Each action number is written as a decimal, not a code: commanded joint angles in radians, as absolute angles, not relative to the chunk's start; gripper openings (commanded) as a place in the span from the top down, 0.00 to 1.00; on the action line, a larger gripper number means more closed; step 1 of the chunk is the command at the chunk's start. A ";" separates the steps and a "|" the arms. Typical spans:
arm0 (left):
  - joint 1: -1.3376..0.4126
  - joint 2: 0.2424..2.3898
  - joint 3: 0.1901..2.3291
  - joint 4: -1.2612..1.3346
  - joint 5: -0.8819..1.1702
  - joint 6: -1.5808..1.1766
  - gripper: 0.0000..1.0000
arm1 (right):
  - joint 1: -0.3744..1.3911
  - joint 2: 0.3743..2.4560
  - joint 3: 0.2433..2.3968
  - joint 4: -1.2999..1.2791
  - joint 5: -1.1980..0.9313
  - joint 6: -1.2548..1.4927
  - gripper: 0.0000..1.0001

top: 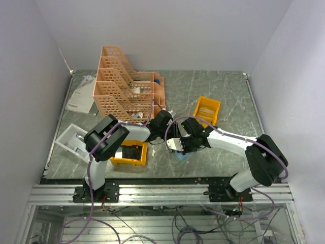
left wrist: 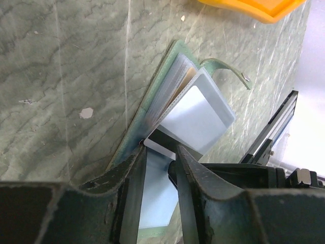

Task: Put the credit cards into the card holder
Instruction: Insert the credit card into the card holder, then close the card holder at the center of the board.

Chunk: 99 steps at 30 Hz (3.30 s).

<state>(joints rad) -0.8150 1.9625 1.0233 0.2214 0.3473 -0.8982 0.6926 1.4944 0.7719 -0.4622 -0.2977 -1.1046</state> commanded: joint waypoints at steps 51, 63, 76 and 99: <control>-0.842 1.916 0.796 0.305 0.359 -0.949 0.93 | 0.594 1.535 0.804 -0.455 -0.427 -0.974 1.00; -0.840 1.934 0.786 0.322 0.371 -0.948 0.93 | 0.592 1.515 0.795 -0.383 -0.298 -0.928 1.00; -0.842 1.929 0.793 0.373 0.389 -0.949 0.93 | 0.577 1.409 0.833 -0.429 -0.423 -0.817 0.58; -0.948 1.840 0.925 0.218 0.101 -0.876 0.93 | 0.332 1.508 0.852 -0.501 -0.219 -0.719 0.99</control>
<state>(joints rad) -0.9306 1.7870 0.8860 0.2276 0.1505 -0.8642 0.3401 1.4723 0.8326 -0.4786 -0.2432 -0.7155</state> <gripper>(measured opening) 0.077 0.022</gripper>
